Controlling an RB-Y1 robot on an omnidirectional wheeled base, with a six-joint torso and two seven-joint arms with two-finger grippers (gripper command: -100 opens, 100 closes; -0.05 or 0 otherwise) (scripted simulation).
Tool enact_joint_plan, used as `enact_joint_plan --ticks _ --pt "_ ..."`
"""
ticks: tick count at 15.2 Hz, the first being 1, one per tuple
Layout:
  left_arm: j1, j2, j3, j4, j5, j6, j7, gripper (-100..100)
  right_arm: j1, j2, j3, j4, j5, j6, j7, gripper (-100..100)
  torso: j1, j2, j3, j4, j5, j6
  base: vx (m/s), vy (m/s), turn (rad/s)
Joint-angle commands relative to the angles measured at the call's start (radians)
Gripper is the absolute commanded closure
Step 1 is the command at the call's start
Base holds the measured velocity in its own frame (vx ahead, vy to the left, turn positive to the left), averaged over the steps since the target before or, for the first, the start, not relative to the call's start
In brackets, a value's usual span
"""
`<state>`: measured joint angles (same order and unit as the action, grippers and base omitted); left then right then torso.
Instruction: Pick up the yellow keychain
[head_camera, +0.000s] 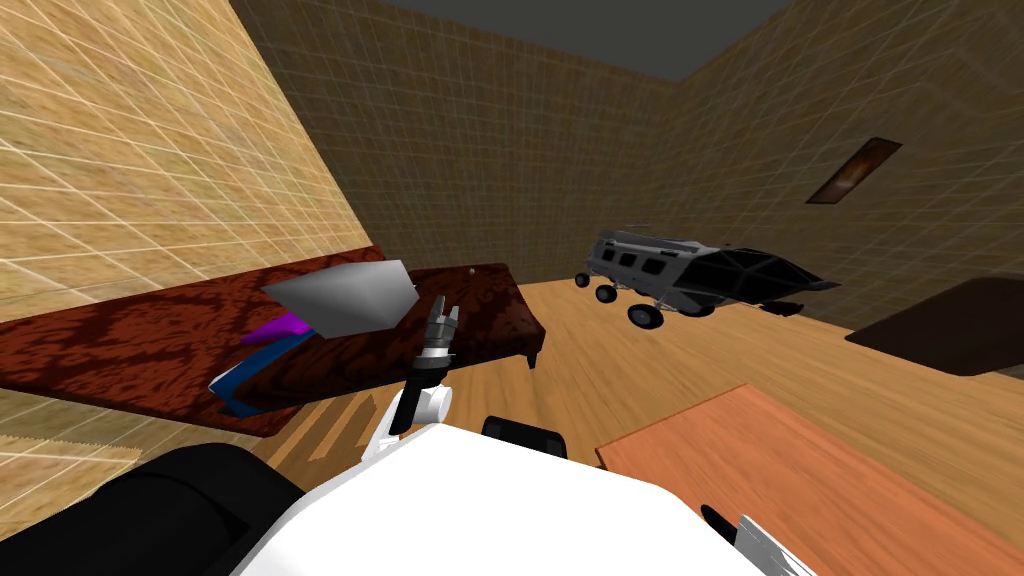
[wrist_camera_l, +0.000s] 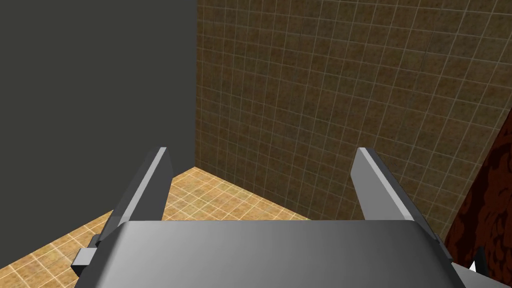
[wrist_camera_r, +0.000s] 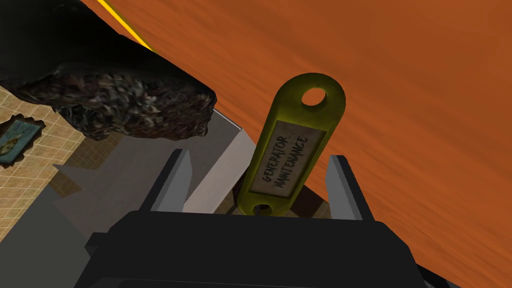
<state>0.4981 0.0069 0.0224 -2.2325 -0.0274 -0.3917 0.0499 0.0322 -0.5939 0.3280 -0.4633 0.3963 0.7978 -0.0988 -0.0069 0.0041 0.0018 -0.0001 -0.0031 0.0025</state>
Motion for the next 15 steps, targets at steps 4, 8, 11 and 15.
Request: enact_joint_plan --ticks 4,8,11,15 --pt "0.000 0.000 0.000 0.000 0.000 0.000 0.000 0 -0.001 0.000 0.000 -0.001 0.000 0.000 0.000 100 0.000 -0.001 -0.001 -0.001 0.000 0.000 0.000 0.000 0.003" --pt "0.000 0.000 0.000 0.000 0.000 0.000 0.000 0 -0.005 0.013 -0.047 -0.019 0.049 -0.010 0.034 100 0.001 -0.004 -0.003 -0.001 0.000 0.001 0.047 0.014 -0.173" --pt "0.000 0.000 0.000 0.000 0.000 0.000 0.000 0 -0.017 0.028 -0.094 -0.024 0.108 -0.028 0.063 100 0.001 -0.006 -0.003 -0.001 0.000 0.001 0.054 0.012 -0.190" --pt "0.000 0.000 0.000 0.000 0.000 0.000 0.000 0 -0.041 0.060 -0.186 -0.034 0.199 -0.063 0.120 100 0.002 -0.005 -0.003 -0.001 0.000 0.000 0.049 0.024 -0.210"
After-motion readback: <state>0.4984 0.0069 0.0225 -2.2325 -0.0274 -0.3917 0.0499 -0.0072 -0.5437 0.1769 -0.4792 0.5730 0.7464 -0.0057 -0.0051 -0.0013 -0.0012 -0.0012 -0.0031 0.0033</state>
